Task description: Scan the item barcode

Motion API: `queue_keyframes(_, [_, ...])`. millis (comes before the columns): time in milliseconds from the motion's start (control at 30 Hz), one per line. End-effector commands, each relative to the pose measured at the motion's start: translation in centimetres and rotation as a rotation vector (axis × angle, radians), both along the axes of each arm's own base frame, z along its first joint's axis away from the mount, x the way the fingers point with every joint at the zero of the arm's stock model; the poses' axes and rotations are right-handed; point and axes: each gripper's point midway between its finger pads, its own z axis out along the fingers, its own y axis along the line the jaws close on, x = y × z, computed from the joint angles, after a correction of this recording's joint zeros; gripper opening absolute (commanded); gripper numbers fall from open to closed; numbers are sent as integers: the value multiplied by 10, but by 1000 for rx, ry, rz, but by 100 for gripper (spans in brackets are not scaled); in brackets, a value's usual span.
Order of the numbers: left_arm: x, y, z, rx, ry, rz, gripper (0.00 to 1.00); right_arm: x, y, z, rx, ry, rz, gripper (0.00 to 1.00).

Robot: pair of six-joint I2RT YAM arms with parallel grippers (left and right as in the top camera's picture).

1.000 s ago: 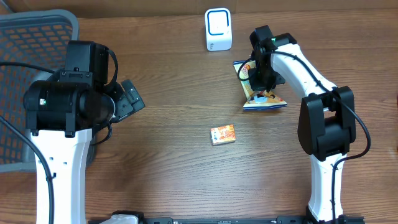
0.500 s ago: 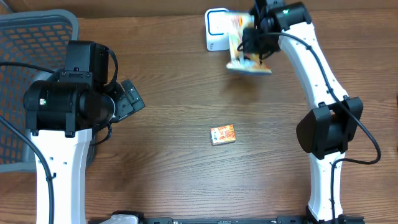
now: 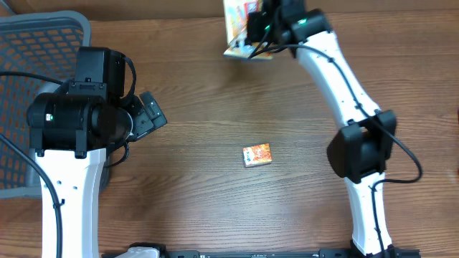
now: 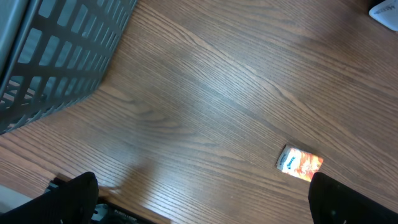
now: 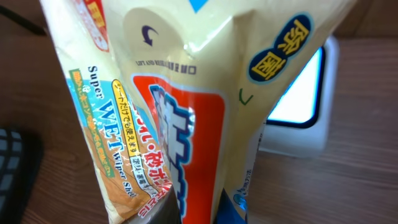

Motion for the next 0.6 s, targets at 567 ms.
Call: queue_keyframes(567, [0, 4, -1, 5, 2, 29, 100, 6, -33, -53, -264, 35, -185, 4])
